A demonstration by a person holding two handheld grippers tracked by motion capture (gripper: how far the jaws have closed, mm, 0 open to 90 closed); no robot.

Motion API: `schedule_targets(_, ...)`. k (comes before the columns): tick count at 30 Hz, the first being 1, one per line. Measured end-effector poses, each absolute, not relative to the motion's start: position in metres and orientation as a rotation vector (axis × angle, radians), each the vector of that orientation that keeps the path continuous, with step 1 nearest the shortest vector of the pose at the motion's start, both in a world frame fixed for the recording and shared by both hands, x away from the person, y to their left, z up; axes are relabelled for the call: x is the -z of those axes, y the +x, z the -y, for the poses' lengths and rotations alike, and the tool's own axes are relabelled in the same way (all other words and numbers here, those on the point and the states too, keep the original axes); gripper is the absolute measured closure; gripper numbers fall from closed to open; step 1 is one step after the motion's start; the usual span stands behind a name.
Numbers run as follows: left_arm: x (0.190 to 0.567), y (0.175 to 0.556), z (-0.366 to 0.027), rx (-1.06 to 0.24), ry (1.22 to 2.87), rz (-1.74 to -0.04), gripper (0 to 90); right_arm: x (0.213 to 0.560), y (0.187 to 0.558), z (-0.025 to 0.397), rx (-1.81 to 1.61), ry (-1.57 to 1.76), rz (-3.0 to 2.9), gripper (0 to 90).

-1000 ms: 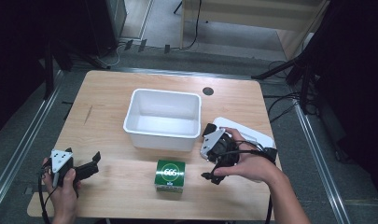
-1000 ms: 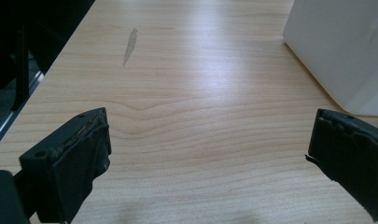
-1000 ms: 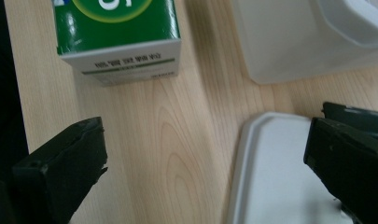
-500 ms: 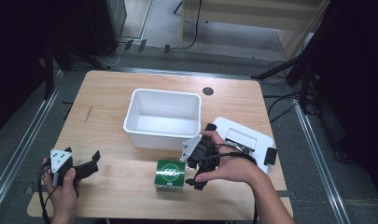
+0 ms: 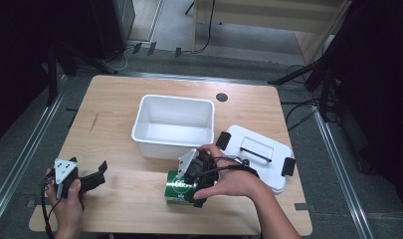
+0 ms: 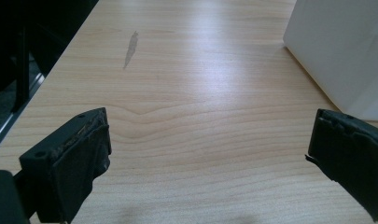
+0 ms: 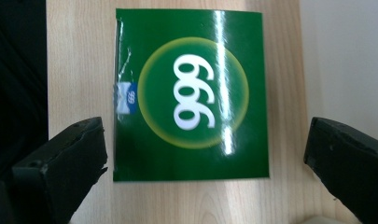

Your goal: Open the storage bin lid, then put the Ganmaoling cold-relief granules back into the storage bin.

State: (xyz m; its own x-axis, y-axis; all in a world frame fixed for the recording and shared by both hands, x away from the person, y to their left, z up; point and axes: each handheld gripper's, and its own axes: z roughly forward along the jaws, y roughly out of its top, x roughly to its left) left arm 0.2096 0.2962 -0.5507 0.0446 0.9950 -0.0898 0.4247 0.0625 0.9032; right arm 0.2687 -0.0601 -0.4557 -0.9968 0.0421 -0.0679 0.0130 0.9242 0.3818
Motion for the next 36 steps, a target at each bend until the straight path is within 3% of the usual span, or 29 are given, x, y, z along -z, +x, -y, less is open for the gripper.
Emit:
schedule_targets(16, 0.551, 0.210, -0.297, -0.857, 1.484, -1.507, 0.0, 0.477, 0.268, 0.039, -0.494, 0.013, -3.035, 0.0)
schedule_targets(23, 0.551, 0.210, -0.297, -0.857, 1.484, -1.506, 0.0, 0.482, 0.268, 0.037, -0.483, -0.029, -3.051, 14.2)
schedule_targets(36, 0.551, 0.210, -0.296, -0.859, 1.485, -1.506, 0.0, 0.463, 0.268, 0.047, -0.550, -0.065, -3.050, 15.7)
